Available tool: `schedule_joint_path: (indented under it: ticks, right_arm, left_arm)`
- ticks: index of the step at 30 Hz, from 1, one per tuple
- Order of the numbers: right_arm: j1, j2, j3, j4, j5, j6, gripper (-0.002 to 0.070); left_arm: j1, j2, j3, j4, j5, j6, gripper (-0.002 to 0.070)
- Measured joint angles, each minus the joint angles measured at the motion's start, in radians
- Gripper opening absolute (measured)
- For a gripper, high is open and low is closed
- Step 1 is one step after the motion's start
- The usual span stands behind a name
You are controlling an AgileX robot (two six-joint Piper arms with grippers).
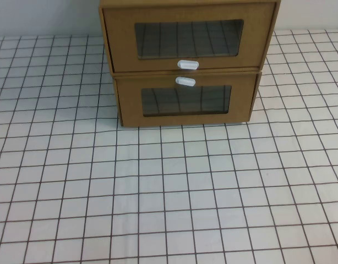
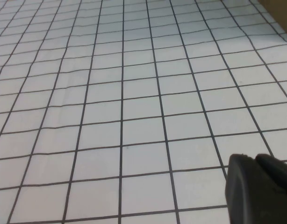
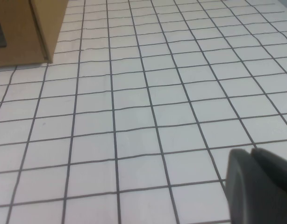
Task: Open the shoe box
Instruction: 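Pull the top drawer of the cardboard box fully open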
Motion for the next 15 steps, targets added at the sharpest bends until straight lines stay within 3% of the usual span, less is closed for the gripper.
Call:
schedule_joint_path:
  ticks: [15]
  right_arm:
    - [0.0,0.0,0.0,0.0,0.0,0.0,-0.0014]
  left_arm:
    - [0.0,0.0,0.0,0.011,-0.002,0.0,-0.0005]
